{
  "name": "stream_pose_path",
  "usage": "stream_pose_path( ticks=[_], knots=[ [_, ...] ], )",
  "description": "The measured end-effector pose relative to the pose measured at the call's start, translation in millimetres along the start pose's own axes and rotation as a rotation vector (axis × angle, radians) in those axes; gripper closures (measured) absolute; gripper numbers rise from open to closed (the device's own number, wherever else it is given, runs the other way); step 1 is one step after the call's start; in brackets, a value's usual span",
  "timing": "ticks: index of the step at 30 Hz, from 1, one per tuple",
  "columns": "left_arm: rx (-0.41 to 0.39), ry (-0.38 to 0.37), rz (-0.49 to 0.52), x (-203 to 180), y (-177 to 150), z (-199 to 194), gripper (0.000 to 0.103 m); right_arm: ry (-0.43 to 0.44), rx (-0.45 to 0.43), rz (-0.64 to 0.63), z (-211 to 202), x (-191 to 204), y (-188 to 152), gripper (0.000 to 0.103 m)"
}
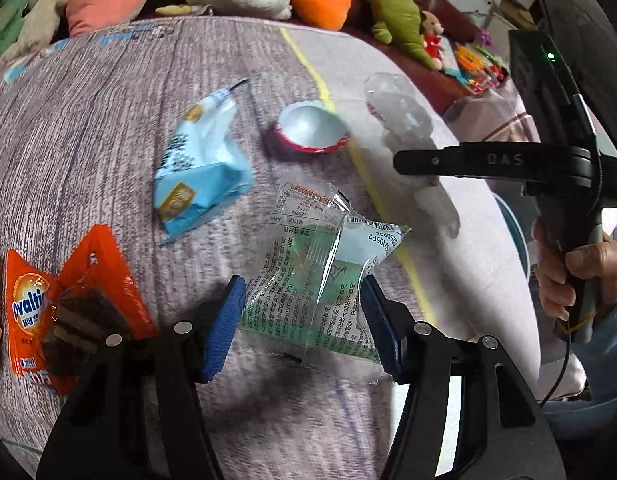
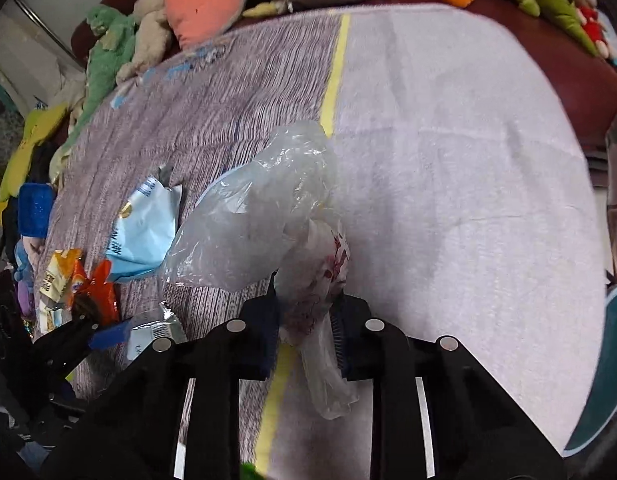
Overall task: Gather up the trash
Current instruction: 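Grasp the clear snack packet with the left tool while the right tool grasps the plastic bag, then carry the packet and plastic bag over the teal bin and open both tools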
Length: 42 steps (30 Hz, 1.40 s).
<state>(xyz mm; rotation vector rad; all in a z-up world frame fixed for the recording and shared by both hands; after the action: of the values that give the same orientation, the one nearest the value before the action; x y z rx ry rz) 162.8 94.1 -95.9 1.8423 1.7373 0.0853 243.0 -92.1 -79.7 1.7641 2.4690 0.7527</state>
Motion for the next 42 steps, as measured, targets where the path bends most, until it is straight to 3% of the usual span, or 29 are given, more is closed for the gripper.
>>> stream_pose_path(
  ticks=[8, 17, 29, 35, 42],
  knots=[
    [-0.007, 0.004, 0.079, -55.1, 5.8, -6.4, 0.042, -0.03, -0.058, 0.059, -49.4, -37.5, -25.5, 0.082],
    [0.031, -0.003, 0.18, -139.2, 16.9, 10.9, 0.042, -0.1, -0.151, 0.179, -121.2, -113.2, -71.8, 0.082],
    [0.115, -0.086, 0.355, -287.3, 5.5, 60.3, 0.042, -0.195, -0.259, 0.368, -204.2, -223.3, -152.5, 0.081],
    [0.163, -0.089, 0.416, -340.5, -4.6, 91.8, 0.042, -0.226, -0.288, 0.442, -225.2, -265.7, -187.7, 0.081],
    [0.218, -0.062, 0.445, -372.7, -4.7, 130.5, 0.042, -0.228, -0.293, 0.497, -225.8, -295.4, -206.1, 0.081]
  ],
)
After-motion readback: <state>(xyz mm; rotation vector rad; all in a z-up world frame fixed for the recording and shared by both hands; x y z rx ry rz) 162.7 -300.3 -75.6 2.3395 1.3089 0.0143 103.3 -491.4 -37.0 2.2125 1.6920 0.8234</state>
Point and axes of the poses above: each gripper's, at about its wrist camera, not at the fingertips, and z roughly the way its jaws point, x to its left, y to its top, the point moved 2 cm from there along z, roughly the way its jaws point, and after that the axes turned 6 degrees about -z, right-handed, at the moved point
